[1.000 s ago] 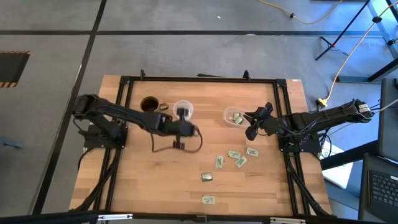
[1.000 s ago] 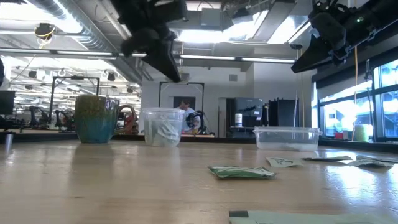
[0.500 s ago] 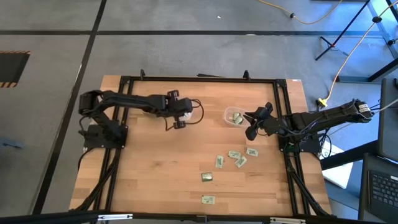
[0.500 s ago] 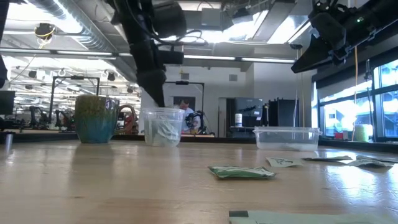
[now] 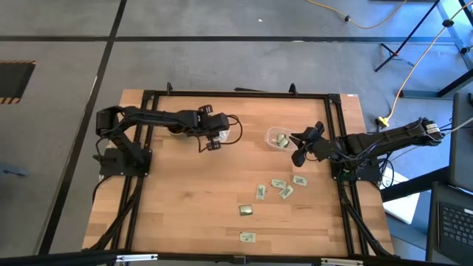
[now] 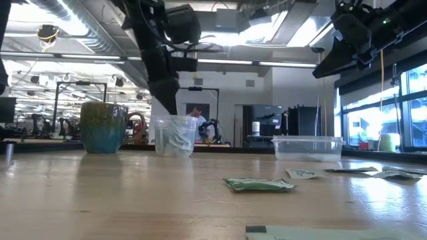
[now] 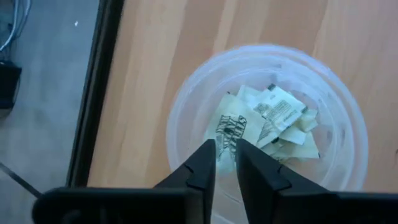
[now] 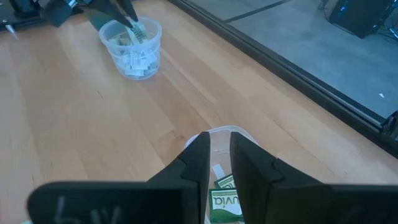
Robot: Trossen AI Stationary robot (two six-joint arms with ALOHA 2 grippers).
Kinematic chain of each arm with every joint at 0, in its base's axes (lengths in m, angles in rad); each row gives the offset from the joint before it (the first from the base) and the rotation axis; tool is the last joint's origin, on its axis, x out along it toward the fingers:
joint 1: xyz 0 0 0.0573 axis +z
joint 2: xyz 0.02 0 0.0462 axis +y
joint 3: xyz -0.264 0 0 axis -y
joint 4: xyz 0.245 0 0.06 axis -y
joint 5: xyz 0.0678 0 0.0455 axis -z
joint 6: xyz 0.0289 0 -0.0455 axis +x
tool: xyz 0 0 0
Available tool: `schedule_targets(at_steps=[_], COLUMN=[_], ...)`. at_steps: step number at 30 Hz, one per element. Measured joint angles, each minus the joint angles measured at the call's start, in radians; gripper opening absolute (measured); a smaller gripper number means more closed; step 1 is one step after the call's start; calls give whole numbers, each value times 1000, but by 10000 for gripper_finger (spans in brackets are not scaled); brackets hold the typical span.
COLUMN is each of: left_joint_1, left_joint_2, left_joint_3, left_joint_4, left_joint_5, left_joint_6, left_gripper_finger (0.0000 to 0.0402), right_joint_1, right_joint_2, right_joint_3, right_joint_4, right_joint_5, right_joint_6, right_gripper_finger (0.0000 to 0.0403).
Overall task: Pick and place items into bin
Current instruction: Put the white stevia packet into the left transparent bin
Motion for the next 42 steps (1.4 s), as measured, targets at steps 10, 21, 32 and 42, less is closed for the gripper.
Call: schedule_targets(at_steps=[10,21,32,42], left_joint_1=[-59,-114,-184,-206], left_joint_2=[-154,-305,-568,-639], left_joint_3=[0,-29,-512,-677], left_joint_4=[82,75,742,1026], left_joint_5=[104,253,395,395], left_joint_6=[60,24,-19,-6], left_gripper_finger=[88,88,88,88], right_joint_1=[0,0,0,6], right_joint_2=[0,0,36,307], right_joint_3=[0,0,0,230], right_joint_4=[25,29,13,-305], right_joint_5=[0,-57,-508,-580], right_joint_6=[-7,9,50,311], right_gripper_finger=[67,67,67,67])
